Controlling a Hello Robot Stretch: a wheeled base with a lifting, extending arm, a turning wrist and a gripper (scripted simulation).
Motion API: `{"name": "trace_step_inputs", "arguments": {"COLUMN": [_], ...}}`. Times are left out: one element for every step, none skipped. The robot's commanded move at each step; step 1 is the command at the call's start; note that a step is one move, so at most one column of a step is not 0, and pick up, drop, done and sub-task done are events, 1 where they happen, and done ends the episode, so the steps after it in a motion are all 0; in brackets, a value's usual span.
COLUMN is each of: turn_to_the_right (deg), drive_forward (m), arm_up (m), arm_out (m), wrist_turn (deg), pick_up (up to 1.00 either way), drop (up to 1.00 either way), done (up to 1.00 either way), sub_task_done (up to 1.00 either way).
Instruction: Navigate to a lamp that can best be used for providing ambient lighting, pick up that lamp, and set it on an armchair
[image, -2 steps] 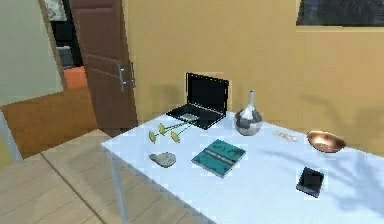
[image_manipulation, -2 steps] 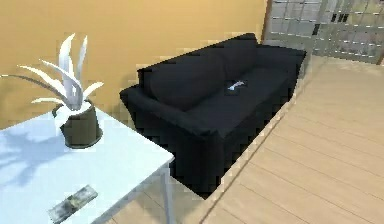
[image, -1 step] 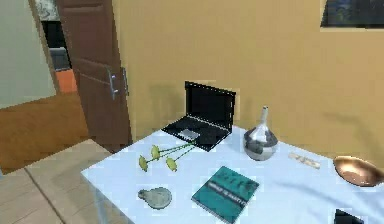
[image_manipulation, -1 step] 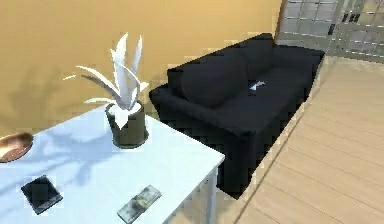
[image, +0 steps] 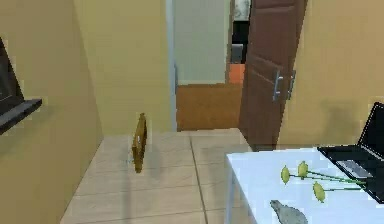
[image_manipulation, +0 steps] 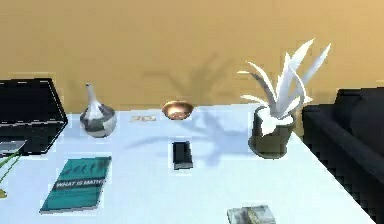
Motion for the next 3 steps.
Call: {"name": "trace_step_inputs", "arguments": {"turn_to_the_right": [-45.0,-12.0,0.0], "drive_forward": [0.00,0.00,0.00], "arm_up": [0.00,0.00,0.50], "arm_out": [0.00,0.00,0.00], "wrist_turn": [0.0,0.0,0.0], "pick_up": [0.00,0.00,0.00], "drop": [0.00,0.00,0.00], "done": [0.00,0.00,0.00], "sub_task_done": [0.00,0.00,0.00]}}
